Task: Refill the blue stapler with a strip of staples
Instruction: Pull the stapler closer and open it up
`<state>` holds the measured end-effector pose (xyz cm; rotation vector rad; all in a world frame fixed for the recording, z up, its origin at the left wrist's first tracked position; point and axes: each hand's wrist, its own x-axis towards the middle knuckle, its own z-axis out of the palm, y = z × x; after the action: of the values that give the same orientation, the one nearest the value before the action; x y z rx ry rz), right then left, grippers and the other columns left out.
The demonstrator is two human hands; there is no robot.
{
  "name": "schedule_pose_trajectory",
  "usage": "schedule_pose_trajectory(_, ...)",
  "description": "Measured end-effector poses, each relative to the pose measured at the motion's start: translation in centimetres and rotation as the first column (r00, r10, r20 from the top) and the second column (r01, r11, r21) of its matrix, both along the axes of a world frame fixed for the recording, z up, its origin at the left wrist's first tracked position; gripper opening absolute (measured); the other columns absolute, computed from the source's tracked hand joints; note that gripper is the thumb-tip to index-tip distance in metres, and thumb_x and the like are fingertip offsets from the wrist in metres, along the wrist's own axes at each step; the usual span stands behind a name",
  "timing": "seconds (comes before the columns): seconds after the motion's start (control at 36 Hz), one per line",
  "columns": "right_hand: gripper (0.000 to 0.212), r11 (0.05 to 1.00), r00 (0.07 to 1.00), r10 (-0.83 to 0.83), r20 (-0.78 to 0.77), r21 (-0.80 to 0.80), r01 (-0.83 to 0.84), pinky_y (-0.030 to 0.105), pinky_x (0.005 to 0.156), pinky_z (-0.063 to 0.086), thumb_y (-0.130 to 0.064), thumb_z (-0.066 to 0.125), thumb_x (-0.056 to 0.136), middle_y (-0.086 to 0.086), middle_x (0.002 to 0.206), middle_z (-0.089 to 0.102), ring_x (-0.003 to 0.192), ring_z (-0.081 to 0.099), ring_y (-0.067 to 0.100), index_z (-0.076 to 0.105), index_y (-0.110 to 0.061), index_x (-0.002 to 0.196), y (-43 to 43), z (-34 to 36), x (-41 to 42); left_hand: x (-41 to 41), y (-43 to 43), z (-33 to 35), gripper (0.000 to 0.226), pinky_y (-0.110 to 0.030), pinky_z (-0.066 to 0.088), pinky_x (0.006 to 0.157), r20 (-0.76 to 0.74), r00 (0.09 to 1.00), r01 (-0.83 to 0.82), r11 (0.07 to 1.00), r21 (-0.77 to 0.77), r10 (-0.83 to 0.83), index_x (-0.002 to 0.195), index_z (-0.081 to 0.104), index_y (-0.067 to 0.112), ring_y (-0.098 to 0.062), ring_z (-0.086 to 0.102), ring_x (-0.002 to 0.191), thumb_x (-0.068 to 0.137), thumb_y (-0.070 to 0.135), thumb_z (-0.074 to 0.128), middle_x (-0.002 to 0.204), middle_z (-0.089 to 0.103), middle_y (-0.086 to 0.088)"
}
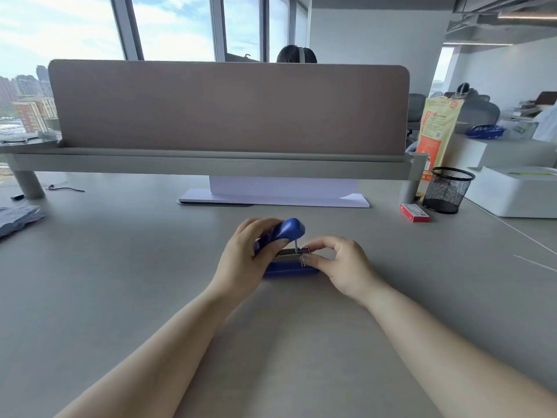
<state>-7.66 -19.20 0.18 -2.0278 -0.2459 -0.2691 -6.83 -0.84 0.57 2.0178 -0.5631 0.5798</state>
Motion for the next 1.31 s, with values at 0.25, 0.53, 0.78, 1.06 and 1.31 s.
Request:
schedule_pose_trajectory(0.25, 0.012, 0.942, 0.909, -0.101, 0.403, -0.255, 0.218, 0.037, 0.075, 0.047, -0.027, 0.073, 0.072, -0.007, 0.077, 0.068, 0.08, 0.058, 0.019, 0.068, -0.021, 0.082, -1.6, 0.4, 0.5, -0.2, 1.6, 1.5, 0.04, -0.005, 0.036, 0.087, 0.125, 0.989, 0.075, 0.995, 0.068, -0.083, 0.117, 0.055, 0.02, 0.001, 0.055, 0.099, 0.081, 0.008, 0.066, 0.107, 0.057, 0.005)
schedule_pose_trajectory(0.53, 0.012, 0.878, 0.842, -0.14, 0.521, -0.329, 0.349, 0.034, 0.067, 0.044, -0.032, 0.065, 0.071, -0.007, 0.074, 0.068, 0.072, 0.059, 0.019, 0.065, -0.023, 0.079, -2.6, 0.2, 0.3, 0.2, 2.5, 0.6, 0.033, -0.007, 0.04, 0.085, 0.145, 0.987, 0.055, 0.995, 0.082, -0.067, 0.105, 0.046, 0.026, -0.004, 0.059, 0.098, 0.082, 0.014, 0.066, 0.107, 0.061, -0.003)
schedule_pose_trajectory(0.78, 0.01, 0.908, 0.866, -0.155, 0.475, -0.276, 0.314, 0.037, 0.072, 0.045, -0.021, 0.069, 0.075, -0.003, 0.08, 0.068, 0.077, 0.058, 0.022, 0.066, -0.018, 0.084, -2.8, -0.2, 0.8, 0.5, 3.3, 0.4, 0.032, -0.005, 0.041, 0.08, 0.039, 0.999, 0.026, 1.0, 0.003, -0.026, 0.1, 0.042, 0.026, 0.002, 0.063, 0.092, 0.083, 0.011, 0.064, 0.103, 0.068, -0.005)
schedule_pose_trajectory(1.06, 0.009, 0.946, 0.92, -0.147, 0.364, -0.22, 0.238, 0.022, 0.076, 0.04, -0.013, 0.067, 0.078, -0.002, 0.085, 0.065, 0.084, 0.056, 0.018, 0.066, -0.013, 0.087, -3.0, -0.2, 0.9, 0.5, 4.0, 0.5, 0.037, -0.011, 0.044, 0.075, -0.035, 0.997, 0.061, 0.988, -0.141, -0.067, 0.091, 0.045, 0.038, -0.003, 0.067, 0.087, 0.082, 0.008, 0.065, 0.086, 0.069, 0.02)
schedule_pose_trajectory(1.31, 0.007, 0.981, 0.976, -0.15, 0.161, -0.098, 0.167, 0.002, 0.064, 0.039, -0.011, 0.066, 0.08, -0.005, 0.086, 0.063, 0.082, 0.061, 0.01, 0.064, -0.016, 0.086, -3.2, -0.7, 1.1, 0.8, 4.6, 0.0, 0.032, -0.033, 0.048, 0.085, -0.136, 0.99, 0.012, 0.967, -0.255, -0.049, 0.1, 0.048, 0.033, -0.01, 0.068, 0.087, 0.084, 0.01, 0.063, 0.096, 0.065, 0.023)
